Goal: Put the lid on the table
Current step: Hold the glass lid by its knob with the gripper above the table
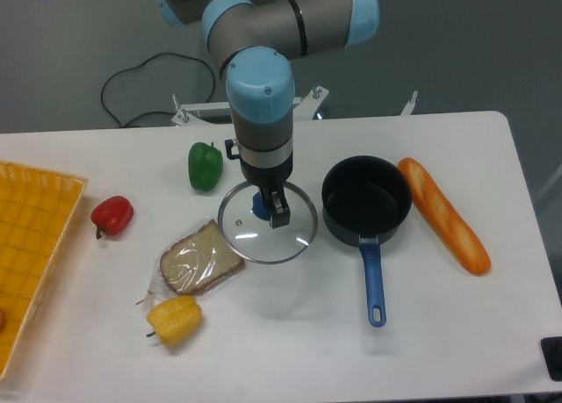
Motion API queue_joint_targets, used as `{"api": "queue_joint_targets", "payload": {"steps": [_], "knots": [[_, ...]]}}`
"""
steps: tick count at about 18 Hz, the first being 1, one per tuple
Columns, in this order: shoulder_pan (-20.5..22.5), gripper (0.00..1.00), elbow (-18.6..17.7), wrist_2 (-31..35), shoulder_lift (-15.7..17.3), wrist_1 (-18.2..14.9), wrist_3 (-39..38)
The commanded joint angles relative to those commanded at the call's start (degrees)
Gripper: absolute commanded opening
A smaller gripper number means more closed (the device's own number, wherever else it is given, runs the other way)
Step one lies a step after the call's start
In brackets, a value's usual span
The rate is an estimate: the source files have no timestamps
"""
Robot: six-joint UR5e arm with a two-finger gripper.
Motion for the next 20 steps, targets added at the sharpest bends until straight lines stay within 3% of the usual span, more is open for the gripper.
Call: {"api": "queue_joint_targets", "payload": {"steps": [20], "knots": [[-0.44,0.36,-0.97,0.97,-0.26,0.35,0.00]]}}
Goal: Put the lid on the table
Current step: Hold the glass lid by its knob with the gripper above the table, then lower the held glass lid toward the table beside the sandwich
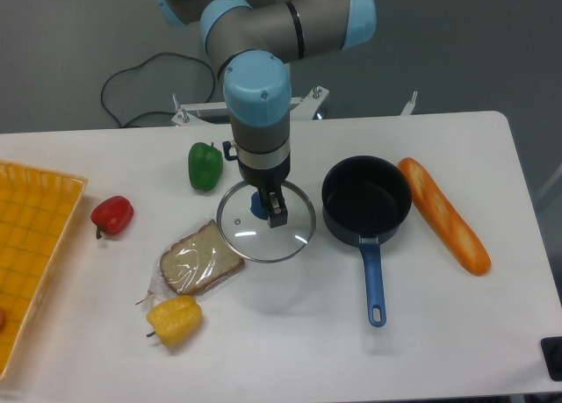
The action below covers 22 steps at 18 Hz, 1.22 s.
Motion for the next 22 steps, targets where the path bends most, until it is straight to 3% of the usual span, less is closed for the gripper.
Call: {"api": "queue_joint_targets", "payload": {"steps": [10,14,16,22], "knots": [[-1.32,0.36,-0.17,1.76,-0.88,0.88,-0.09],[-2.28,0.36,0.18,5.96,-4.56,2.54,-2.63],[-3.42,0.36,0.96,8.25,-5.10,4.04,-4.73],[-4.83,0.36,2.20,8.96,-7.03,4.39,-6.33]]}}
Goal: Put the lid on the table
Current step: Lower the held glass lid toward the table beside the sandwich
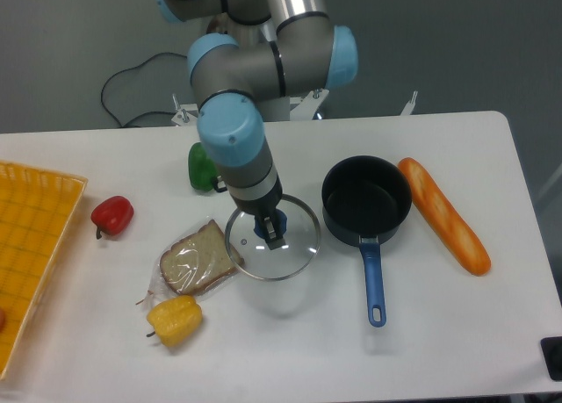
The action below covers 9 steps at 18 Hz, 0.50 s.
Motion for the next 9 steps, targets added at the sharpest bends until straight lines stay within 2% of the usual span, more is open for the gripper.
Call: {"api": "queue_joint_targets", "payload": {"steps": [9], "knots": [[0.17,0.36,0.26,1.67,-5.10,0.70,0.00]]}}
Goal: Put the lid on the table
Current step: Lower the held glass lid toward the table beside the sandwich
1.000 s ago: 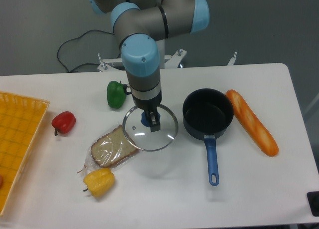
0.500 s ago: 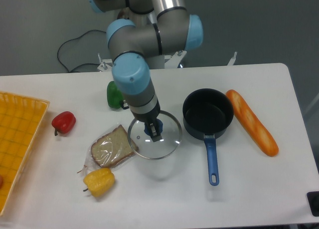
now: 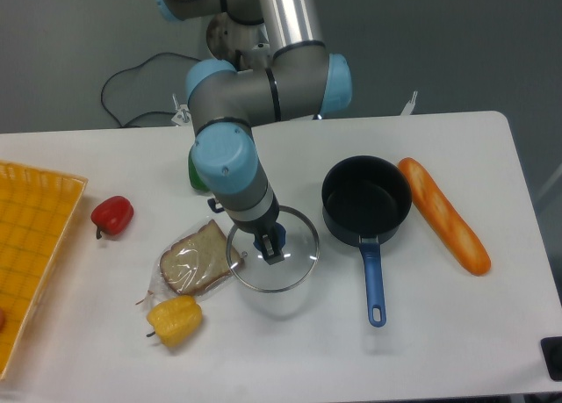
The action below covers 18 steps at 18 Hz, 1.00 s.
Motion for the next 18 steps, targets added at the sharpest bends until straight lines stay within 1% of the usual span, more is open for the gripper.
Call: {"api": "queue_joint_targets", "payload": {"steps": [2,9,18], "knots": [[0.18,0.36,0.18,0.00,-0.88,0.09,0.00],[0.44,0.36,0.18,0.00,-3.25,2.99,-0.09],[1.49,0.36,0.35,0.00,-4.66,2.99,0.00]]}}
